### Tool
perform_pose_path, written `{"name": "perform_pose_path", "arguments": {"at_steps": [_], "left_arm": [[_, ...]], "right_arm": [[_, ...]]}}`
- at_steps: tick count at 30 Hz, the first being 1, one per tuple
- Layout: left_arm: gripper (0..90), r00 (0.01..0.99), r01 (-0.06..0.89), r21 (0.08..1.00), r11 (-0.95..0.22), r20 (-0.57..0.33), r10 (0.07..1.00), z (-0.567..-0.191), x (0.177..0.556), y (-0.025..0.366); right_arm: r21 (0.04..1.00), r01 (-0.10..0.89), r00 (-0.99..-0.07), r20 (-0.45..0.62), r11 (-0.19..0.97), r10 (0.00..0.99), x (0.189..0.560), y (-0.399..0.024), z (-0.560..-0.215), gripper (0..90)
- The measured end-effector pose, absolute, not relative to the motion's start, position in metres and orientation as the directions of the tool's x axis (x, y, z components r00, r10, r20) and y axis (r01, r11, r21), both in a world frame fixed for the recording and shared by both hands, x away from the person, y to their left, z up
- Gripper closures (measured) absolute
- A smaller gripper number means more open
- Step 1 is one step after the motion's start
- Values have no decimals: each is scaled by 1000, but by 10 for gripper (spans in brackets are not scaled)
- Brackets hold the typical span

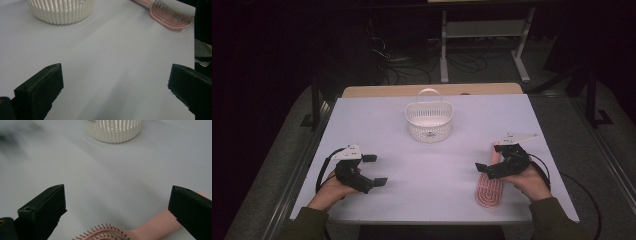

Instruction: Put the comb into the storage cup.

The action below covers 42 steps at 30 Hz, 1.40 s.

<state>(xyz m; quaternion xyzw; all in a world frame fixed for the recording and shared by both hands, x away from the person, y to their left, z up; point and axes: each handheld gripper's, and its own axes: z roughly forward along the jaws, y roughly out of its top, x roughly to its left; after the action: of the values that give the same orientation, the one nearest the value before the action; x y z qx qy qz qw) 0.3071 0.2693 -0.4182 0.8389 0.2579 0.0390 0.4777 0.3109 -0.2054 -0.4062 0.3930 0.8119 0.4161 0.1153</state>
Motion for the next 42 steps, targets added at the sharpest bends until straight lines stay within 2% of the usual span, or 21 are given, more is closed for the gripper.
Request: {"name": "perform_pose_path", "arguments": {"at_steps": [30,41,42], "left_arm": [[0,865,390,833,-394,-184,467,-417,308,272],[0,863,392,832,-393,-185,470,-418,308,272],[0,863,392,832,-393,-185,470,-418,308,272]], "right_arm": [[752,545,-654,105,371,749,342,-196,-394,75],[746,552,-639,93,372,764,351,-198,-395,158],[740,561,-632,93,372,769,353,-199,-395,191]]}}
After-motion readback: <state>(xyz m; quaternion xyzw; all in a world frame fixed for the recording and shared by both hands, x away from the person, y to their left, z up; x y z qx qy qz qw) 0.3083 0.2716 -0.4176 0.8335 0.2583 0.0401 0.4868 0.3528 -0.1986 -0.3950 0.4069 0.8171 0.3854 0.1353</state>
